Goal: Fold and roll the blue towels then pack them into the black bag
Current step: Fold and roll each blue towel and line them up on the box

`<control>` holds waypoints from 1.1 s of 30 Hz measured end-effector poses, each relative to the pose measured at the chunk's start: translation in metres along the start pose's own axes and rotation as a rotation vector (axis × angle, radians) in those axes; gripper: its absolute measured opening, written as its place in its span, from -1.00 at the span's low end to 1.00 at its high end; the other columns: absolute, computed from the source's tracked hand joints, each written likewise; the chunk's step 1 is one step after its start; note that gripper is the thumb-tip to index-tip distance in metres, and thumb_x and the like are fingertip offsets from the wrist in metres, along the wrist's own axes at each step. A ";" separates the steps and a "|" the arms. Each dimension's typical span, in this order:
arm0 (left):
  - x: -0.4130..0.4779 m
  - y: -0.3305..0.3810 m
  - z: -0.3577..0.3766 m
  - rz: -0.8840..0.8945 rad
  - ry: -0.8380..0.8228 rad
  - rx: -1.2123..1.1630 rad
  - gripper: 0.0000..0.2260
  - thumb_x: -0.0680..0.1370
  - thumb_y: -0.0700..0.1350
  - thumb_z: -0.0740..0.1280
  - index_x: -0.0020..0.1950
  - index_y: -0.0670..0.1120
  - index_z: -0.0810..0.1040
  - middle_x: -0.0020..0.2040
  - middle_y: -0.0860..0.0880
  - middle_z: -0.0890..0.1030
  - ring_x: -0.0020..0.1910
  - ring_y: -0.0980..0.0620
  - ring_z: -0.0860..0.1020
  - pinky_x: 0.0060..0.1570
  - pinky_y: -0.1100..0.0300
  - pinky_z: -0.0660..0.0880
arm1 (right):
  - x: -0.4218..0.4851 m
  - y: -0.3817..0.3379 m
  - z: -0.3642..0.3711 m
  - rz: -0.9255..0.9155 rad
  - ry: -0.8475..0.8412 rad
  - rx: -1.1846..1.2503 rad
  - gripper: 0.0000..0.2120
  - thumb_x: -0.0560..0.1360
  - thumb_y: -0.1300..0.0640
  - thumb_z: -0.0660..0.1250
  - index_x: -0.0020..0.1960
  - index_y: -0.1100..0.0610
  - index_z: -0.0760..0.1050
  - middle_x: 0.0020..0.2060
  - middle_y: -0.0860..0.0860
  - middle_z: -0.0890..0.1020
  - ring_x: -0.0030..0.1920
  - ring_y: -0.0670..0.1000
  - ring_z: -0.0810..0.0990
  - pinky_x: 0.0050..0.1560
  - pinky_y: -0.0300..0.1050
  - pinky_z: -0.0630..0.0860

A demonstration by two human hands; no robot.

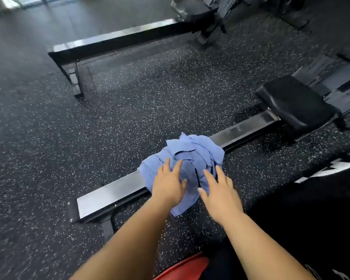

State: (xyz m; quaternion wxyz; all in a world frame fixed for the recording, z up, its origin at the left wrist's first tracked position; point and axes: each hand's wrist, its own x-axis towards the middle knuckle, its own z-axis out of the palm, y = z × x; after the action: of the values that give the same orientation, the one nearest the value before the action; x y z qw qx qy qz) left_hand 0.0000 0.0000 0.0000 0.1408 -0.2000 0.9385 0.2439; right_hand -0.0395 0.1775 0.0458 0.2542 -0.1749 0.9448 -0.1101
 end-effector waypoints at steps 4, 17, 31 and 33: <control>0.046 -0.001 0.003 -0.035 -0.018 0.072 -0.35 0.67 0.14 0.24 0.71 0.12 0.05 0.72 -0.17 -0.09 0.63 -0.25 0.08 0.55 -0.11 0.23 | 0.032 0.003 0.008 0.038 -0.016 0.062 -0.39 0.70 -0.21 0.14 0.67 -0.16 0.03 0.68 -0.04 -0.13 0.59 0.15 0.13 0.43 0.15 0.41; 0.040 0.009 -0.017 0.002 0.219 -0.495 -0.53 0.58 -0.31 0.18 0.45 -0.04 0.55 0.39 0.09 0.57 0.42 0.07 0.47 0.44 0.27 0.32 | 0.061 -0.011 -0.005 -0.069 -0.030 0.253 -0.45 0.69 -0.11 0.21 0.65 -0.20 0.18 0.64 -0.07 0.22 0.58 0.11 0.20 0.54 0.08 0.28; -0.052 0.053 -0.115 0.098 0.247 -1.074 -0.59 0.52 -0.53 0.16 0.20 -0.20 0.61 -0.06 0.01 0.75 -0.02 0.10 0.69 0.08 0.23 0.57 | 0.006 -0.073 -0.106 -0.111 0.176 0.578 -0.72 0.68 0.08 0.28 0.35 -0.02 0.63 0.30 -0.10 0.66 0.34 -0.01 0.58 0.39 -0.10 0.44; -0.061 0.058 -0.125 0.096 0.215 -1.165 -0.62 0.56 -0.53 0.13 0.27 -0.25 0.51 -0.03 -0.08 0.72 -0.06 0.04 0.67 -0.02 0.25 0.58 | -0.007 -0.075 -0.121 -0.125 0.210 0.546 -0.69 0.67 0.12 0.28 0.36 -0.01 0.63 0.34 -0.09 0.64 0.39 -0.01 0.55 0.44 -0.10 0.40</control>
State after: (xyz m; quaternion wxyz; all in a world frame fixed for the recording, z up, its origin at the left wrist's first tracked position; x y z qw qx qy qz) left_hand 0.0073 0.0008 0.1503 -0.0993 -0.2251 0.6671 0.7032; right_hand -0.0757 0.1260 0.1738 0.1853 -0.1456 0.8888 -0.3930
